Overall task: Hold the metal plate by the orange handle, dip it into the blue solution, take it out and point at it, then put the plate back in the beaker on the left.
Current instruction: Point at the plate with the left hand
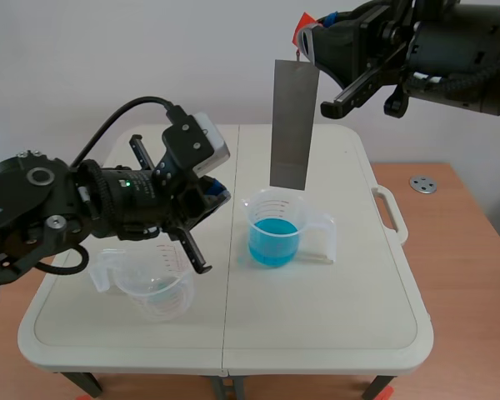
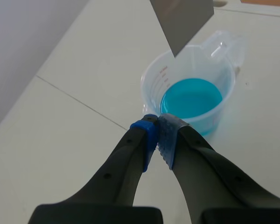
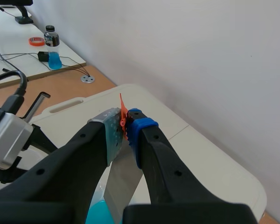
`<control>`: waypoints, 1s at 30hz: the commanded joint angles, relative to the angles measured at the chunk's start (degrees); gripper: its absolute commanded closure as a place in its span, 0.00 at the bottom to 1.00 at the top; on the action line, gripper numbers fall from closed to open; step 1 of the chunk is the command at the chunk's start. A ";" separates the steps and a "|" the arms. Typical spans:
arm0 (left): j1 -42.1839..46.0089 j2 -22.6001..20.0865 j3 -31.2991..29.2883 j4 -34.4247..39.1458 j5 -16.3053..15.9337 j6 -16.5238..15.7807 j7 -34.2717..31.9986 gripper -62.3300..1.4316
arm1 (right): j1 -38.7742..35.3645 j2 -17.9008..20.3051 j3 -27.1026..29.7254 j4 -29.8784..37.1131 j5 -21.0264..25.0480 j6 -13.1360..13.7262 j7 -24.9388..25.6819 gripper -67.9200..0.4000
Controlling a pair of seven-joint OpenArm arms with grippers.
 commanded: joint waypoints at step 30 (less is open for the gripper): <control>57.40 -22.34 -43.58 23.98 -17.64 0.50 -14.29 0.96 | 1.03 0.57 0.11 -2.69 0.74 0.04 2.80 0.97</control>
